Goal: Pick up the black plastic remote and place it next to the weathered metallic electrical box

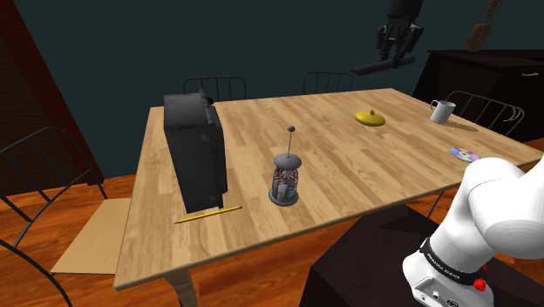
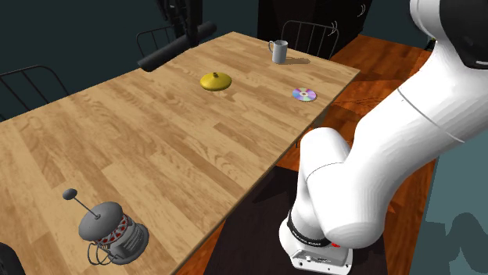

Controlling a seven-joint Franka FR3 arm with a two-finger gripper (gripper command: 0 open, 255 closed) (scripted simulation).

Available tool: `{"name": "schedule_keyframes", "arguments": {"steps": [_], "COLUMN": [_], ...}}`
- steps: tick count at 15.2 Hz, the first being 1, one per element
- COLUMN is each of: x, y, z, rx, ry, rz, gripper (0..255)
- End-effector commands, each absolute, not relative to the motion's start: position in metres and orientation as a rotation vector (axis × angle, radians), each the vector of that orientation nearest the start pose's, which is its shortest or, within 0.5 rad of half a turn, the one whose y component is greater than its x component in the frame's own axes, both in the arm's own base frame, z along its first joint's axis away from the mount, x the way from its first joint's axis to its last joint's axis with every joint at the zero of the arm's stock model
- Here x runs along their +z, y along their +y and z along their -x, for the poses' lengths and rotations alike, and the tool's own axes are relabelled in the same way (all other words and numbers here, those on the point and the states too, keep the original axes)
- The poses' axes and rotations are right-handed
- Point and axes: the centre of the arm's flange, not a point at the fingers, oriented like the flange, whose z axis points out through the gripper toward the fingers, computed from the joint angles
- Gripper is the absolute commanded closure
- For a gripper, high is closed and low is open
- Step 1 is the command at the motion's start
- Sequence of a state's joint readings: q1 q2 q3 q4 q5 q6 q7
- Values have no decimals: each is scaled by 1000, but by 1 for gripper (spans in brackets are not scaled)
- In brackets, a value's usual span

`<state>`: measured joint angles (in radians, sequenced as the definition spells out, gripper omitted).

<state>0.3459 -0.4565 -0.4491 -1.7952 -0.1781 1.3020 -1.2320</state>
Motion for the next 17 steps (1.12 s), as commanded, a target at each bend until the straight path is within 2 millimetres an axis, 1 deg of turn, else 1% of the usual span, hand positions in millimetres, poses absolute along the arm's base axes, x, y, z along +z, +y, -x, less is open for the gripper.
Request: {"name": "schedule_keyframes", "arguments": {"steps": [1, 17], "x": [687, 687], "y": [-90, 121], "z": [-383, -385], "rx": [80, 80], "ry": [-1653, -1653], "rz": [2595, 2595], "gripper": [255, 255]}}
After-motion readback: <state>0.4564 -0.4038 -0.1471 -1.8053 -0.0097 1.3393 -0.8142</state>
